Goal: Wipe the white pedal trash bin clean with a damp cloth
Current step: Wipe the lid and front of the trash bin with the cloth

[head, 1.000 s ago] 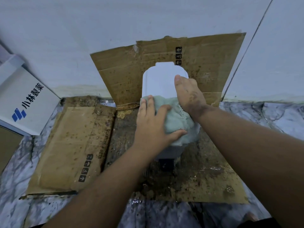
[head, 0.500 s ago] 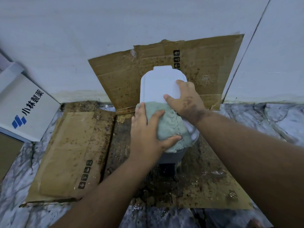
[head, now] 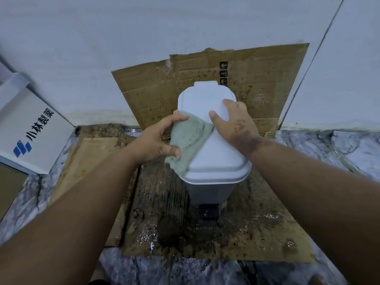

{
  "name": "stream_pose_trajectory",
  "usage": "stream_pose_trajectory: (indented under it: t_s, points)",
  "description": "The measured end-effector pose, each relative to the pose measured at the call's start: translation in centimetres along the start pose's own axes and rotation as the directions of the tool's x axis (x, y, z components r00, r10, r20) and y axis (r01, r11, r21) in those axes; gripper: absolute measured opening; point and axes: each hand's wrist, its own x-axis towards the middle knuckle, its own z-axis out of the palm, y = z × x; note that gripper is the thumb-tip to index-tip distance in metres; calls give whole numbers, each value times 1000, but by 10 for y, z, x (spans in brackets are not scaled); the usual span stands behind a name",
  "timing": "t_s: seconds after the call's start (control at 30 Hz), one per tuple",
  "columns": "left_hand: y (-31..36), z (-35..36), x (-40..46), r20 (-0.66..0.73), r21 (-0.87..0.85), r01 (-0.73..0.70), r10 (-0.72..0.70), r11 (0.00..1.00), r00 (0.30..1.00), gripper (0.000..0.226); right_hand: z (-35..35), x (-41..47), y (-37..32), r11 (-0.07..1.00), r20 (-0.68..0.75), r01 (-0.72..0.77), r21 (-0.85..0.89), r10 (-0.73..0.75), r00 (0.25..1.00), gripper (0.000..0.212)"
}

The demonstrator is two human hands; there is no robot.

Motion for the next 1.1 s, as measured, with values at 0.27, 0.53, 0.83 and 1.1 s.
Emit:
stream_pose_trajectory:
  t_s: [0.27, 0.53, 0.83, 1.1]
  points:
    - [-9, -32, 52, 38, 18, 6, -7, 1000, 999, 82, 1, 0, -2, 1000, -11, -2, -25, 2, 1000, 65]
    - [-5, -36, 63, 72, -10, 71, -70, 997, 995, 70, -1, -2, -6, 999, -31, 3, 49, -1, 1000, 55]
    - [16, 73, -29, -237, 99, 58, -33, 993, 971, 74, -2, -6, -5, 996, -25, 23, 85, -21, 999, 56]
    - [30, 144, -79, -479, 148, 130, -44, 980, 877, 62, -3, -9, -7, 994, -18, 15, 105, -14, 1000, 56]
